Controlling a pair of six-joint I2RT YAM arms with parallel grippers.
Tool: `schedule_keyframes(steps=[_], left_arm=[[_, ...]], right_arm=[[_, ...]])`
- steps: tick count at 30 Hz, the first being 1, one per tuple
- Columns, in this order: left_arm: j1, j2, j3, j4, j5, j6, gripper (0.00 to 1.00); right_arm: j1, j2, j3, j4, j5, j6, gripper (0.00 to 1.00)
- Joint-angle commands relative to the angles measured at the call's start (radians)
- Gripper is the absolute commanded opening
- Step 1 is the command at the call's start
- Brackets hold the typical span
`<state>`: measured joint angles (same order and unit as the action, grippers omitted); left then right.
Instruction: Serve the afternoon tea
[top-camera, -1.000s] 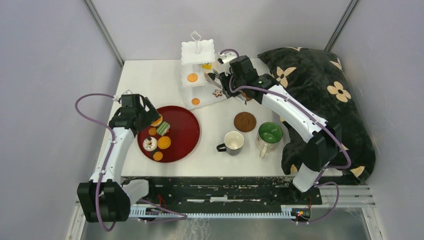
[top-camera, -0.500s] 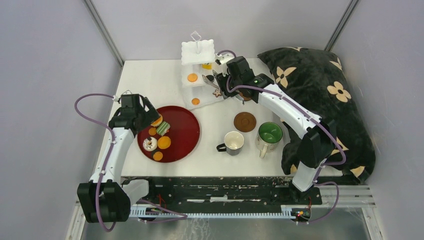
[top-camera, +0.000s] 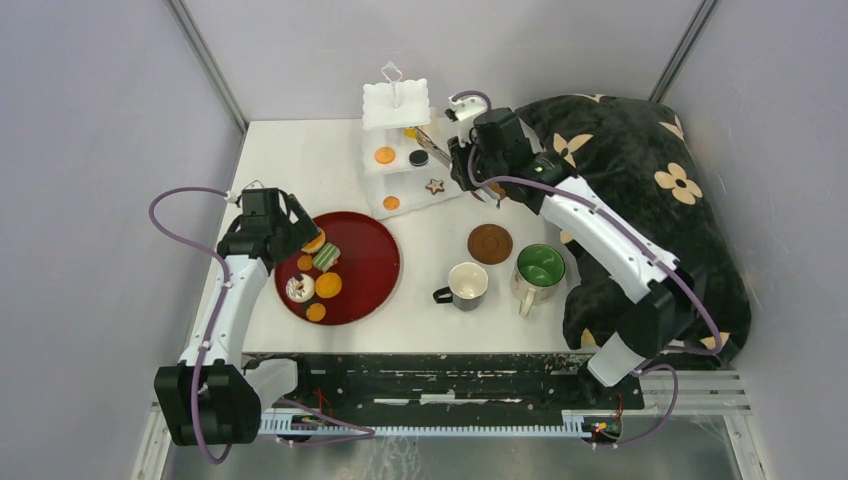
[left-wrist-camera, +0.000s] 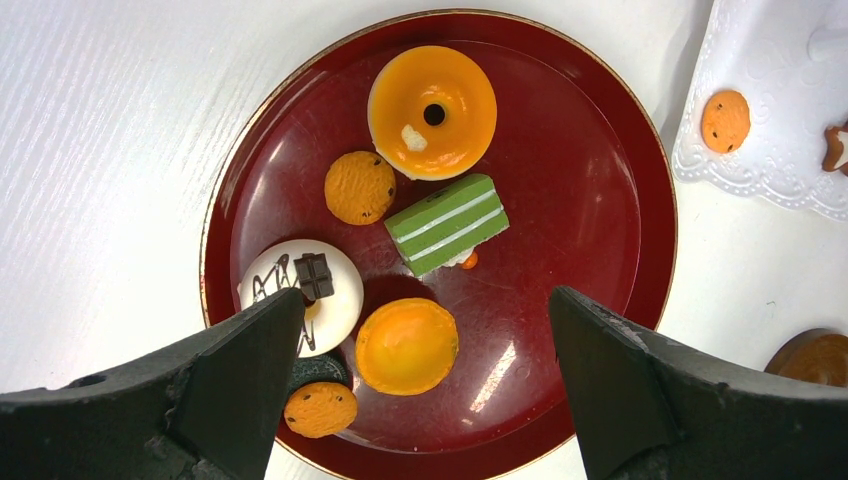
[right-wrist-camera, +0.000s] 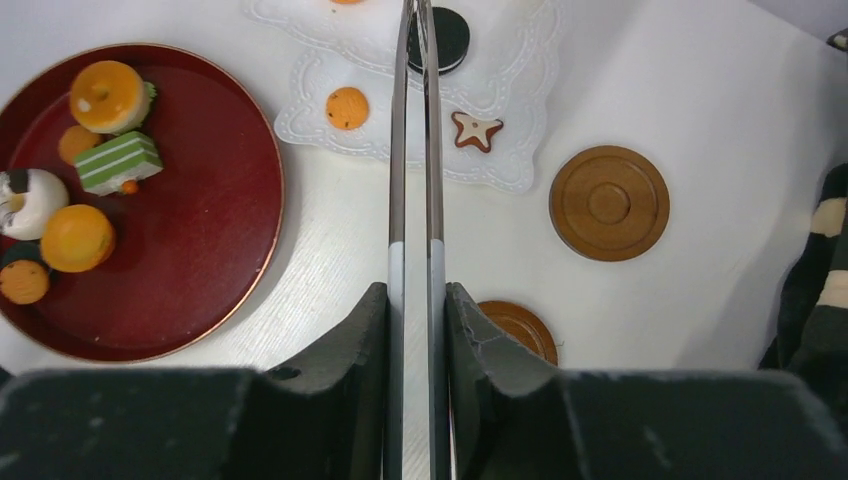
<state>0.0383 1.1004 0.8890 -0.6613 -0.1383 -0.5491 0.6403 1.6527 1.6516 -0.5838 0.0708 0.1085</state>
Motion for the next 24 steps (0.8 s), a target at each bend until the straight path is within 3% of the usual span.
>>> schedule_keyframes(steps=[1, 4, 12, 24], left_arm=[[0.006, -0.015, 0.051, 0.002, 0.001, 0.004, 0.99], [0.006, -0.017, 0.057, 0.0, 0.005, 0.003, 0.99], [0.006, -0.025, 0.047, -0.012, -0.006, 0.005, 0.99], [0.008, -0.017, 0.077, -0.091, -0.088, -0.03, 0.99]], right_arm=[[0.001, -0.151, -0.059, 0.064, -0.076, 0.025, 0.24], [0.033, -0.216, -0.126, 0.035, -0.07, 0.023, 0.19], [0.175, -0.282, -0.248, 0.013, -0.086, 0.049, 0.19], [0.378, -0.044, -0.232, 0.147, -0.146, 0.082, 0.35]])
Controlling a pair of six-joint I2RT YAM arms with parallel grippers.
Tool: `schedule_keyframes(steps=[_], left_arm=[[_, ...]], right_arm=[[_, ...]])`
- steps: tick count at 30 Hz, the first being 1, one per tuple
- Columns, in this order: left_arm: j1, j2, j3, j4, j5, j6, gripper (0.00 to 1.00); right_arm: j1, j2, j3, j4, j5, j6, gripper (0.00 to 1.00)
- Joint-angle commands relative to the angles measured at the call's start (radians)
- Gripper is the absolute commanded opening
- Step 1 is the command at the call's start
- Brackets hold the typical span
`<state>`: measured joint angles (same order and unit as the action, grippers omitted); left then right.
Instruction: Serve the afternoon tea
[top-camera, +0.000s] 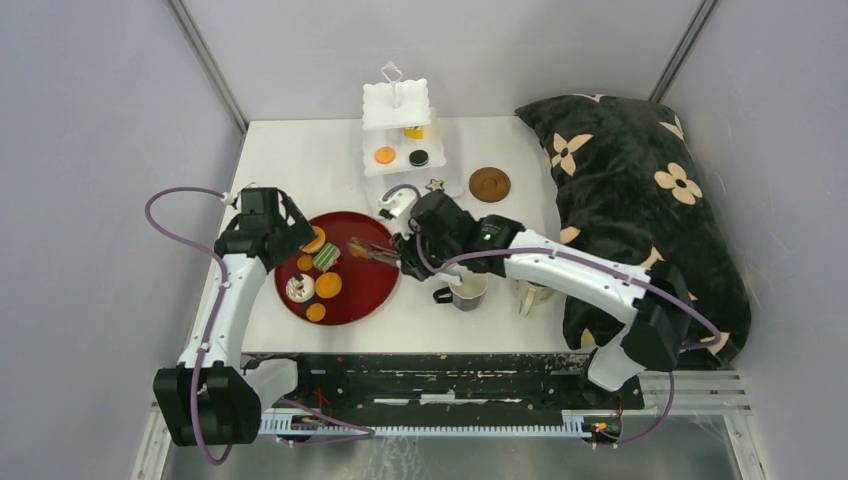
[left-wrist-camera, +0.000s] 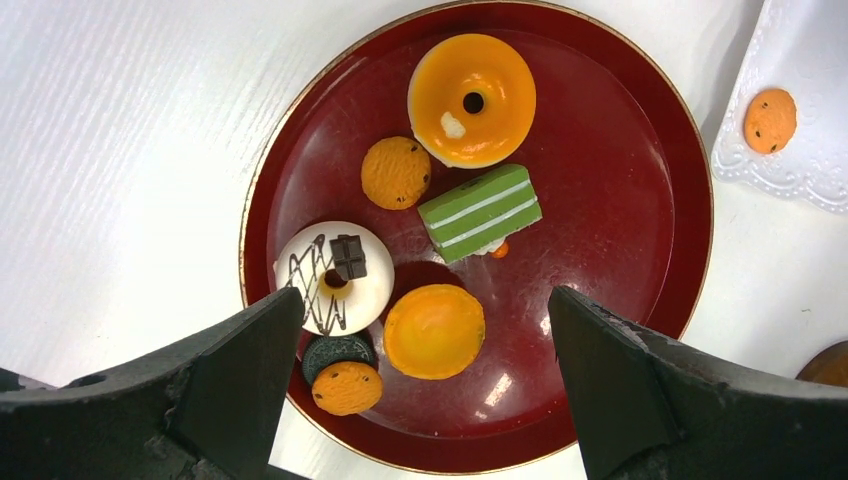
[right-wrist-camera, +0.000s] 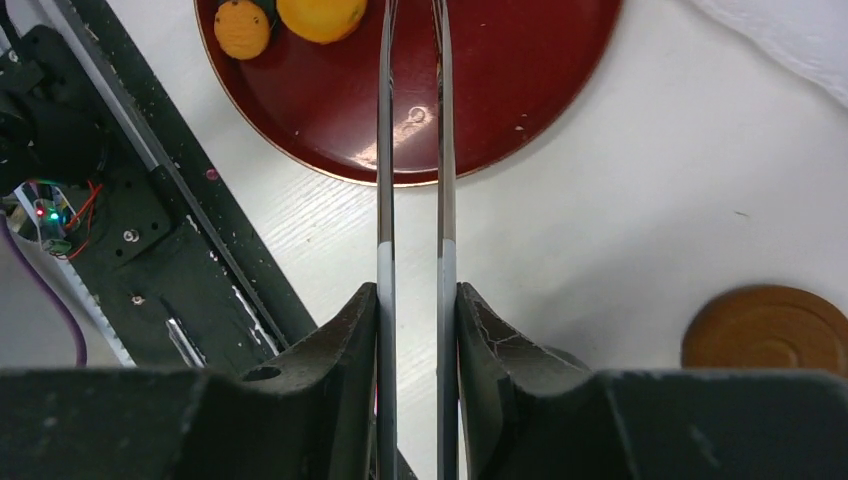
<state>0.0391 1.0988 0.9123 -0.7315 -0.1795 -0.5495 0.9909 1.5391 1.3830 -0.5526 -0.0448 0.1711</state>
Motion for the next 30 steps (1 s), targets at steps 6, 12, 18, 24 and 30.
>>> schedule_keyframes(steps=[6, 12, 18, 24, 30], left_arm=[[0.013, -0.033, 0.068, -0.022, -0.052, -0.031, 0.99], [0.012, -0.019, 0.065, -0.019, -0.045, -0.025, 0.99], [0.013, 0.0, 0.072, -0.012, -0.046, -0.011, 0.99], [0.015, 0.016, 0.073, -0.001, -0.04, -0.003, 0.99], [0.015, 0.025, 0.074, 0.004, -0.037, 0.002, 0.99]], right_arm=[[0.032, 0.21, 0.099, 0.161, -0.043, 0.027, 0.38], [0.033, 0.302, 0.127, 0.179, 0.019, 0.021, 0.4], [0.034, 0.358, 0.155, 0.199, -0.012, -0.023, 0.46], [0.033, 0.404, 0.191, 0.206, -0.005, -0.058, 0.49], [0.033, 0.411, 0.21, 0.203, 0.01, -0.077, 0.51]])
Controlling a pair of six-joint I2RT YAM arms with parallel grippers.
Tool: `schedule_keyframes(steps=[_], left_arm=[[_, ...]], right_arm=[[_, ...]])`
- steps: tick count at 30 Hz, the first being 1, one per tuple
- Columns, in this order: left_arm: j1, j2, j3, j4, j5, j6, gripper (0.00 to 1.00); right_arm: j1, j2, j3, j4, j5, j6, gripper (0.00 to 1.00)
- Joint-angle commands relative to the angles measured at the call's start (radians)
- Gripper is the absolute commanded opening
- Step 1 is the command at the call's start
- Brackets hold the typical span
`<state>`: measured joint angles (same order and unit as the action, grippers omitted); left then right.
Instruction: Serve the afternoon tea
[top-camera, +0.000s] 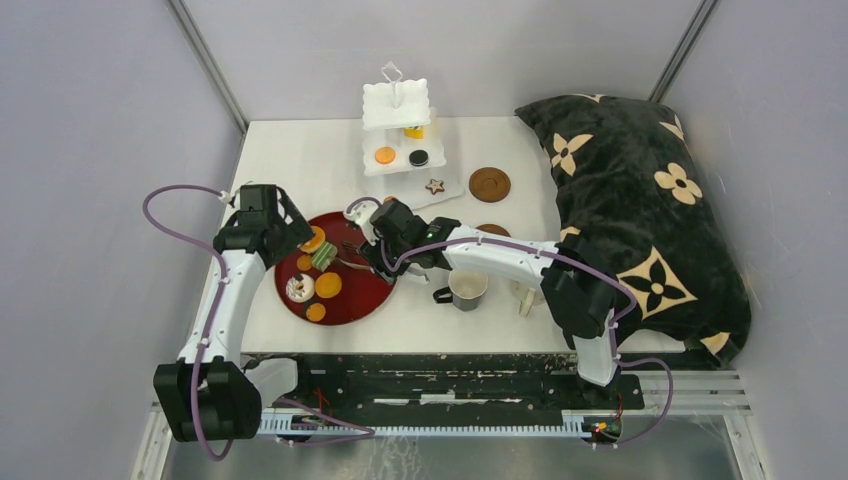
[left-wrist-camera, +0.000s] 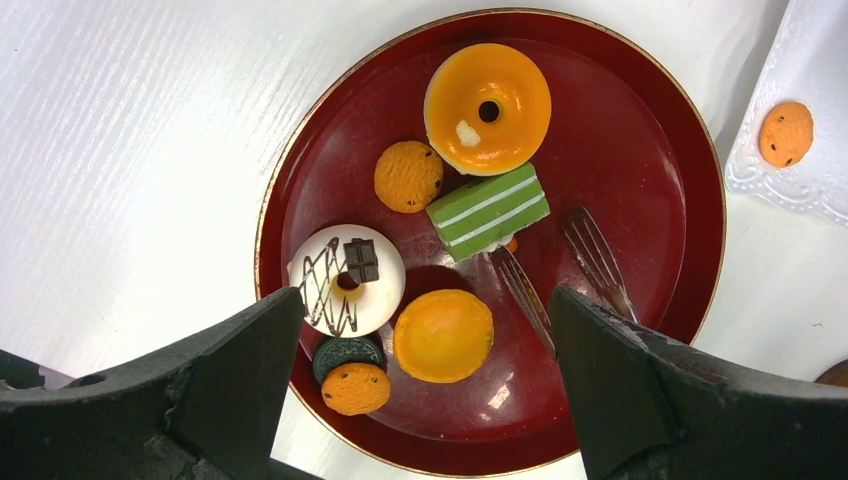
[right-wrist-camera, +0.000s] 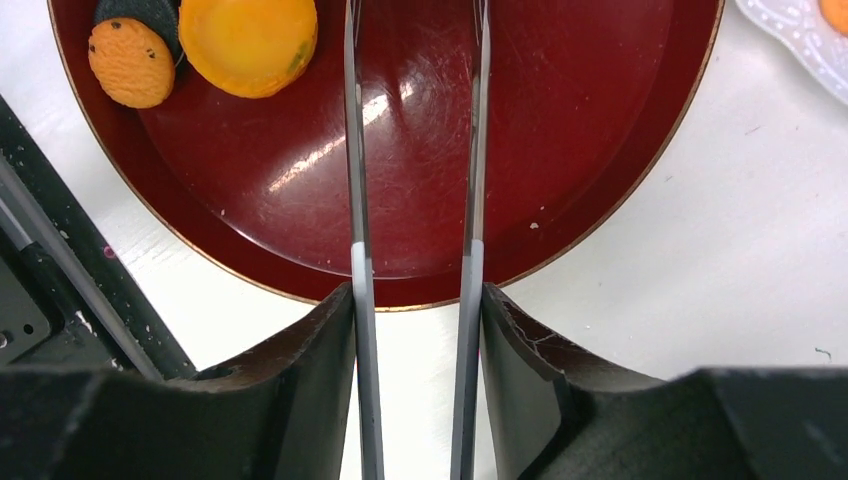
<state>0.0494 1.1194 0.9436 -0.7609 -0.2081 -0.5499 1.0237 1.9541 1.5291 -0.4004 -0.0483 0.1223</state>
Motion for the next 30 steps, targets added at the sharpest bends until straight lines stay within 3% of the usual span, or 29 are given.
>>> schedule_keyframes(steps=[1, 14, 21, 28, 30], left_arm=[[0.005, 0.007, 0.041, 0.034, -0.007, 0.002, 0.99], [0.005, -0.001, 0.037, 0.037, -0.001, 0.004, 0.99], [0.006, 0.0, 0.037, 0.036, 0.002, 0.004, 0.99], [0.006, 0.005, 0.036, 0.038, 0.007, 0.006, 0.99], [0.006, 0.004, 0.034, 0.04, 0.007, 0.009, 0.99]], right_arm=[[0.0, -0.004, 0.065, 0.051, 0.016, -0.029, 0.52], [0.0, 0.029, 0.087, 0.101, 0.0, -0.069, 0.53], [0.0, -0.007, 0.055, 0.089, -0.015, -0.088, 0.31], [0.0, -0.082, -0.003, 0.045, 0.027, -0.099, 0.24], [-0.008, -0.111, -0.032, 0.001, 0.121, -0.09, 0.24]])
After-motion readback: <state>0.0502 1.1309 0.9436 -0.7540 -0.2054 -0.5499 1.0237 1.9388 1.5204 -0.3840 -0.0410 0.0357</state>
